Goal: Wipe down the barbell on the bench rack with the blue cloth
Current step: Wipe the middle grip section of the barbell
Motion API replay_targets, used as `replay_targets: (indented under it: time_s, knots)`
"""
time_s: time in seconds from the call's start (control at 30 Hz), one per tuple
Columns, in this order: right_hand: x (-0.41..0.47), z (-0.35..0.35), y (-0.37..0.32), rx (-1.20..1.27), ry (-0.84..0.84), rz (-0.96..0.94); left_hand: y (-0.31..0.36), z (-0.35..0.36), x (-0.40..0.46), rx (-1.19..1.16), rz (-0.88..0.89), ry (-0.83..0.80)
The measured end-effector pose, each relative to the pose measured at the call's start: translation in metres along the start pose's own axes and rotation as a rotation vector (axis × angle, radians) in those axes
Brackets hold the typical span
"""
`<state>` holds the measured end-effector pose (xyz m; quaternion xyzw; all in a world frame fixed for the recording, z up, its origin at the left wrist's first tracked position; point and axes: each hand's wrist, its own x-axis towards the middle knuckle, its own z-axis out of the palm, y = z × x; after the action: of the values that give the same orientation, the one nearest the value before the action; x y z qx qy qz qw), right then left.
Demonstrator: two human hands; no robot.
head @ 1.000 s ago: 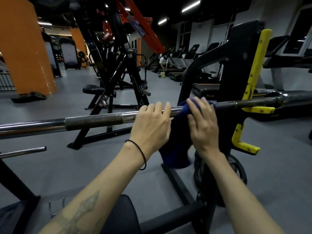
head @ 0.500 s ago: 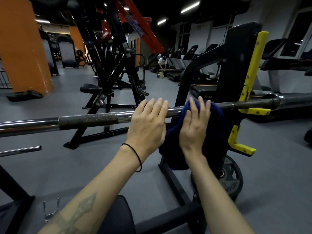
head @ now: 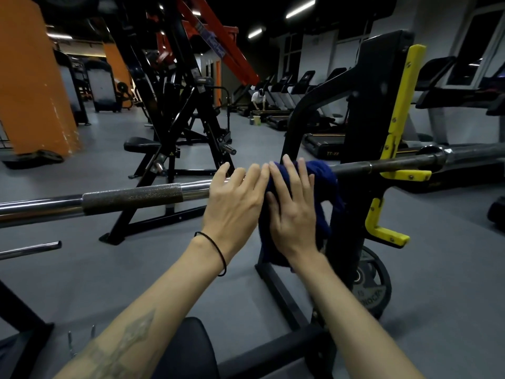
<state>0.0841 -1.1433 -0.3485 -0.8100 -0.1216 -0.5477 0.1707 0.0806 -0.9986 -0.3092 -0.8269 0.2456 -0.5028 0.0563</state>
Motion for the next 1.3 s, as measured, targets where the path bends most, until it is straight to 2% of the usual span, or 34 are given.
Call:
replay_targets:
  time_s: [0.07,0.1,0.2,0.27,0.33,0.4,0.47,0.53,0.6,0.67,0.7,0.73,0.8,0.87,0.9,0.97,1.07,1.13,1.23,1.27,1.3]
  knots:
    - [0.002,-0.015,0.032,-0.081,-0.056,-0.149,0.001,0.002,0.002,0.027,-0.004,0.032]
    - [0.003,-0.02,0.048,-0.115,-0.048,-0.106,0.002,0.003,0.004,0.043,-0.016,0.032]
    - [0.006,-0.024,0.063,-0.034,0.089,0.268,0.002,0.005,0.011,0.051,-0.059,-0.017]
    - [0.009,-0.011,0.04,0.048,0.151,0.4,0.0,0.004,0.014,0.048,-0.058,-0.013]
    - [0.005,-0.002,0.017,0.082,0.121,0.342,-0.002,0.003,0.015,0.043,-0.029,-0.004]
    - [-0.001,-0.005,0.012,0.078,0.044,0.179,-0.006,-0.001,0.017,0.03,0.006,-0.028]
    - [-0.003,-0.018,0.033,-0.006,-0.03,-0.028,-0.008,-0.005,0.021,-0.004,0.032,-0.079]
    - [0.004,-0.028,0.06,-0.097,-0.053,-0.094,-0.009,-0.011,0.026,-0.036,0.037,-0.137]
    - [0.01,-0.031,0.072,-0.051,0.04,0.117,-0.012,-0.016,0.035,-0.086,-0.003,-0.212]
    - [0.014,-0.017,0.049,0.065,0.155,0.378,-0.013,-0.019,0.04,-0.119,-0.041,-0.25]
    - [0.016,-0.008,0.03,0.108,0.176,0.427,-0.012,-0.02,0.041,-0.123,-0.05,-0.241]
    - [0.015,-0.001,0.012,0.132,0.168,0.407,-0.011,-0.019,0.04,-0.123,-0.054,-0.223]
    - [0.01,0.002,-0.001,0.126,0.096,0.22,-0.009,-0.015,0.036,-0.111,-0.043,-0.162]
    - [0.012,-0.01,0.024,0.018,0.032,0.005,-0.008,-0.012,0.029,-0.114,-0.03,-0.117]
    - [0.013,-0.017,0.042,-0.046,0.017,-0.028,-0.007,-0.011,0.026,-0.109,-0.014,-0.11]
    - [0.016,-0.026,0.067,-0.056,0.067,0.114,-0.006,-0.008,0.021,-0.093,0.01,-0.097]
    - [0.019,-0.005,0.03,0.073,0.181,0.4,-0.004,-0.006,0.019,-0.077,-0.022,-0.088]
    - [0.013,0.005,0.006,0.092,0.154,0.311,-0.002,-0.007,0.02,-0.09,-0.045,-0.089]
    - [0.009,-0.012,0.036,-0.034,0.039,-0.081,-0.004,-0.005,0.017,-0.09,-0.025,-0.086]
    - [0.01,-0.019,0.054,-0.085,0.01,-0.14,-0.004,-0.004,0.015,-0.093,-0.018,-0.084]
    - [0.011,-0.024,0.07,-0.117,0.008,-0.11,-0.005,-0.004,0.014,-0.098,-0.015,-0.081]
